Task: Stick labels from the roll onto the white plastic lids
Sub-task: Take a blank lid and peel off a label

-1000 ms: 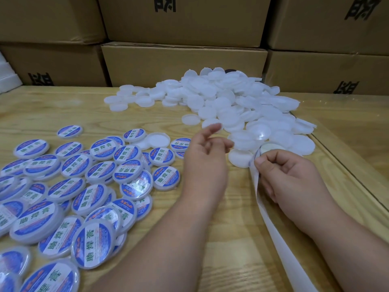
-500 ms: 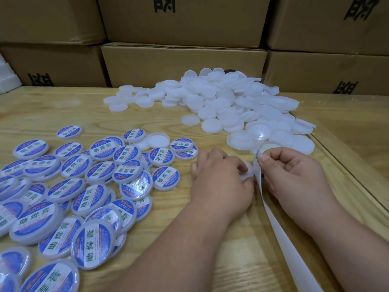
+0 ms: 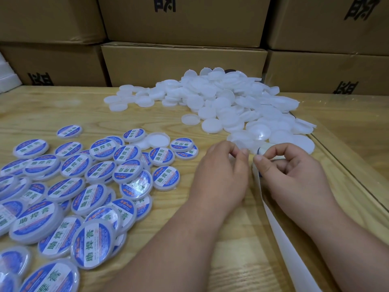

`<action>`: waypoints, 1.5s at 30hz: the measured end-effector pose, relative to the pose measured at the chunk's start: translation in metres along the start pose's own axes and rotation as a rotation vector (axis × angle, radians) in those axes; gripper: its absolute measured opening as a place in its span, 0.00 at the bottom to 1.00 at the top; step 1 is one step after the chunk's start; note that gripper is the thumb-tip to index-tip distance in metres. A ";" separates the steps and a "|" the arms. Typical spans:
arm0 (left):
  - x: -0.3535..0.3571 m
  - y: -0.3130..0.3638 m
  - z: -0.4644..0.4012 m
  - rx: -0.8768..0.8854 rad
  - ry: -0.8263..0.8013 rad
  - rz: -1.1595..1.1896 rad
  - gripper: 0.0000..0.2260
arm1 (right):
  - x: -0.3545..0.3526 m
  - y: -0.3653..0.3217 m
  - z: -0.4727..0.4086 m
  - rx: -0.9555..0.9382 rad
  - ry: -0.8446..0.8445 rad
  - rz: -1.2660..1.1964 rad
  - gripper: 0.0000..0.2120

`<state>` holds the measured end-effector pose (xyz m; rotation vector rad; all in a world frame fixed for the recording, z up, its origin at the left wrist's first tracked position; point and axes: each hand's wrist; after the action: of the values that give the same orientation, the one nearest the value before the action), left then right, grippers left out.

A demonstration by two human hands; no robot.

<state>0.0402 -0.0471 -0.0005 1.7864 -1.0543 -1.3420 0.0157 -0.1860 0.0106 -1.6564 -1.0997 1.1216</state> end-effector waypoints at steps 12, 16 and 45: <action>-0.009 0.006 0.003 -0.041 -0.031 0.453 0.14 | 0.002 -0.011 0.008 -0.009 0.009 0.337 0.07; -0.007 0.007 0.001 -0.080 -0.107 0.323 0.07 | 0.000 -0.015 0.010 0.020 0.022 0.311 0.08; -0.003 0.001 0.001 -0.026 -0.316 0.199 0.17 | -0.007 -0.003 0.000 0.026 -0.005 0.286 0.13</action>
<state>0.0382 -0.0451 0.0015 1.4359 -1.3366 -1.5343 0.0137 -0.1914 0.0149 -1.8310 -0.8642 1.3149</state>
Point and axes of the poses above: each hand's wrist, its own z-axis away from the middle knuckle, its own x-axis out of the palm, y = z × x, and after that the axes turned 2 degrees about -x, right-handed
